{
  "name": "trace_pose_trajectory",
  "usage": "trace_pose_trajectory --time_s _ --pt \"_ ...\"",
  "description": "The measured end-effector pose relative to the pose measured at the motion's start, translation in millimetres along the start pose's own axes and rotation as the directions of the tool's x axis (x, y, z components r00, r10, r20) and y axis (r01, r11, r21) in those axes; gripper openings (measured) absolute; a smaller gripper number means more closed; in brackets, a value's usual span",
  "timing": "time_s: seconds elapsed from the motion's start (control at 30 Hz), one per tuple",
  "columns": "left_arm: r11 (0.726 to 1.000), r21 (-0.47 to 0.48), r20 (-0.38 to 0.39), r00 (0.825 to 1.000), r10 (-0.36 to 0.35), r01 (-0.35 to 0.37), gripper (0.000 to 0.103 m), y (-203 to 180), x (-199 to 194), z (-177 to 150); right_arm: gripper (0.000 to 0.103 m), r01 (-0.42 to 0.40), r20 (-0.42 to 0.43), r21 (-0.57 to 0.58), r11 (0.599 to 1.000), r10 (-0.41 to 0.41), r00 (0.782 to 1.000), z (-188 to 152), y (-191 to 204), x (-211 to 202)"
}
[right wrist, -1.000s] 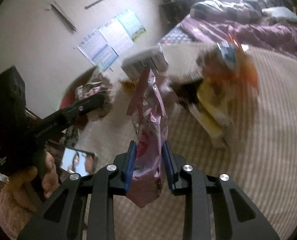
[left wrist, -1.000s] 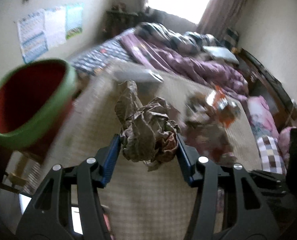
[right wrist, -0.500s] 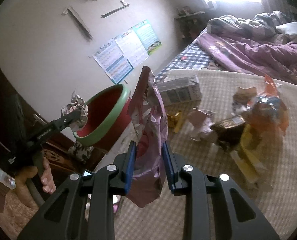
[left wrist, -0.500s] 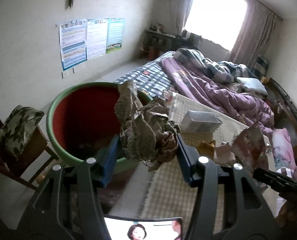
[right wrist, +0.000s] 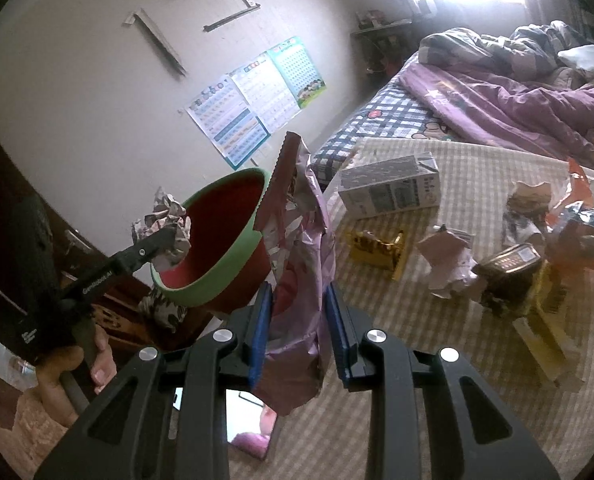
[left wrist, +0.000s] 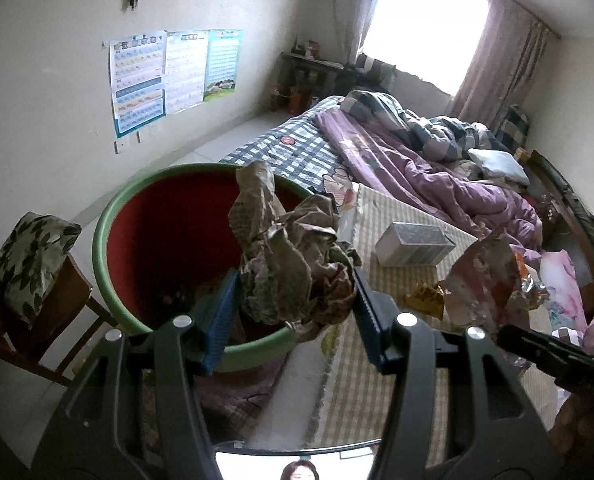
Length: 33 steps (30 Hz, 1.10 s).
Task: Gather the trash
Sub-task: 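Lower the brown paper into the red bucket with the left gripper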
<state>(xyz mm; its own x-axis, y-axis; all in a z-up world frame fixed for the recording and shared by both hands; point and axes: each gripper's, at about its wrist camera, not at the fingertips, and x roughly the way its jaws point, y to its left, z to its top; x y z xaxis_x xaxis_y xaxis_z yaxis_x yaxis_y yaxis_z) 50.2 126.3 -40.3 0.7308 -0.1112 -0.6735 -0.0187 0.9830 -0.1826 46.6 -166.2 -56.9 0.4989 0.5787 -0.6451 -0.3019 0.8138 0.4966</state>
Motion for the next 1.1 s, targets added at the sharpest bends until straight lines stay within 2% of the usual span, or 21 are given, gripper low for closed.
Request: trace_pose_trajectory --time_s 0.5,0.67,1.1 --pt "0.999 0.02 -0.006 0.999 -0.037 0.037 0.052 21 6 13 0.028 0.009 0.001 0.003 1.0 -0.009 1.0 6 35 27" --pt "0.999 0.018 -0.006 0.999 -0.035 0.035 0.052 18 6 12 0.028 0.013 0.009 0.007 1.0 -0.013 1.0 9 46 33" --pt "0.997 0.043 -0.033 0.998 -0.059 0.06 0.052 38 22 25 0.029 0.032 0.043 0.026 0.999 -0.034 0.999 18 66 47"
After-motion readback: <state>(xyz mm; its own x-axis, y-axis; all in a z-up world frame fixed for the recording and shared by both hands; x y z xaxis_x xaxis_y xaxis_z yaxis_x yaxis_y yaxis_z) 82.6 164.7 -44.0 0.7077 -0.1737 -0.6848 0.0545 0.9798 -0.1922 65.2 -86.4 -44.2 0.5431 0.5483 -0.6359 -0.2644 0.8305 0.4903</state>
